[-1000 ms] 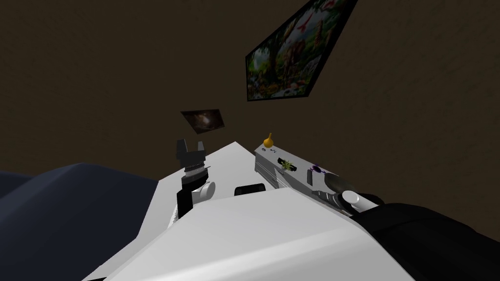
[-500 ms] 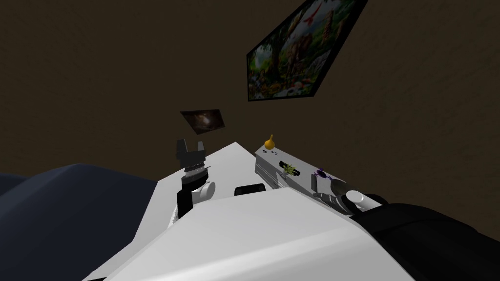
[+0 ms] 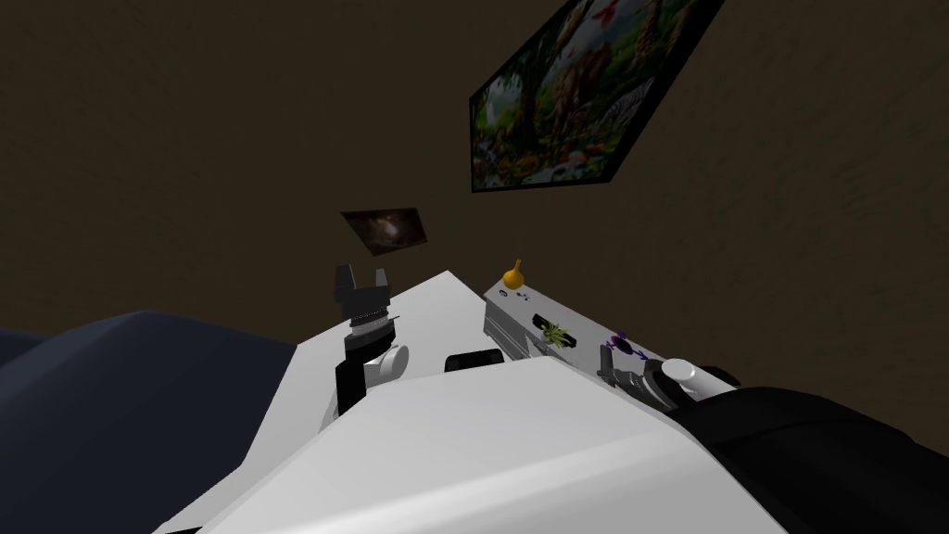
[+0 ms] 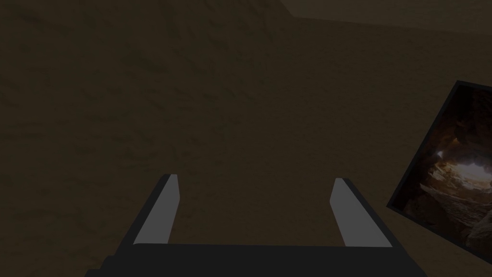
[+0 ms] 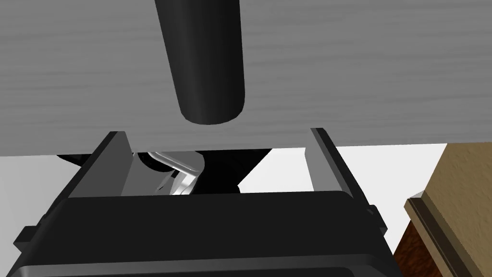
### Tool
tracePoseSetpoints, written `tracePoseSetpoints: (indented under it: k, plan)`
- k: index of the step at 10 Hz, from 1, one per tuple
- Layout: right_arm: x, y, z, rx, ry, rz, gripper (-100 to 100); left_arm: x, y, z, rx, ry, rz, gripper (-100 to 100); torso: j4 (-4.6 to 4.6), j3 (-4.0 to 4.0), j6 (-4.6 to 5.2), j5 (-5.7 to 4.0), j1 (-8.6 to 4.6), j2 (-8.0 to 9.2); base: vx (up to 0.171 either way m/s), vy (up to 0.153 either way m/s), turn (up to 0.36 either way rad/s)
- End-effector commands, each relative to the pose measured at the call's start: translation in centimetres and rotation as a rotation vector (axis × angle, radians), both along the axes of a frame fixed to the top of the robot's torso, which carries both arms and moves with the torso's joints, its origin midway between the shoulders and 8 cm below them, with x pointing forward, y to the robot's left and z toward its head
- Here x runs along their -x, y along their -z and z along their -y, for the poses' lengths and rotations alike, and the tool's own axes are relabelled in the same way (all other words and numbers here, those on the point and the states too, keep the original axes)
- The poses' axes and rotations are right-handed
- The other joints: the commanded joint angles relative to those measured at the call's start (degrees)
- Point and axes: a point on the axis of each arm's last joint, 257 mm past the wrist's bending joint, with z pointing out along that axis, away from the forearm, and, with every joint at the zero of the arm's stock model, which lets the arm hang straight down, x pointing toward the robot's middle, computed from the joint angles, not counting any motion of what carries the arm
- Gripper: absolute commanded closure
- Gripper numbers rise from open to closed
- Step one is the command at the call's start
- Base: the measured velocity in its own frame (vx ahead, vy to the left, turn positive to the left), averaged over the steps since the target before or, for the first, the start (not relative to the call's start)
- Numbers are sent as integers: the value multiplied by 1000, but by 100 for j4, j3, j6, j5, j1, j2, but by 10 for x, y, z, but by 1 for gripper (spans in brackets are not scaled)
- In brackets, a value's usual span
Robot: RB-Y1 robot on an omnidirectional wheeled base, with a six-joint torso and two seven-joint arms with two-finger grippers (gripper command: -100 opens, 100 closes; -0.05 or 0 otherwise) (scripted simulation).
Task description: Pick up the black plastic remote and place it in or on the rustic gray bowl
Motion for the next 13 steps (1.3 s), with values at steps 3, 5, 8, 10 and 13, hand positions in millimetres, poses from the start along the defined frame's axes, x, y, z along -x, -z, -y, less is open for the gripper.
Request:
tracePoseSetpoints:
  k: [3, 5, 8, 10, 13]
  plan:
    - [-8, 10, -6, -2, 27, -1, -100, 0, 0, 0, 0, 0, 0, 0, 6, 17, 3, 4, 23, 31, -5, -22, 61]
    - [-15, 17, -10, -2, 44, 0, -100, 0, 0, 0, 0, 0, 0, 0, 16, 44, 3, 3, 19, 78, -122, -35, 111]
    - [-17, 18, -11, -1, 49, 1, 100, 0, 0, 0, 0, 0, 0, 0, 15, 39, 6, 3, 21, 67, -56, -19, 32]
    - [-18, 18, -10, 0, 46, 2, 100, 0, 0, 0, 0, 0, 0, 0, 9, 26, 10, 2, 23, 47, -1, 0, 5]
    - [-20, 16, -8, 7, 39, 7, 0, 0, 0, 0, 0, 0, 0, 0, 1, 18, 20, -16, 2, 37, 0, 0, 0]
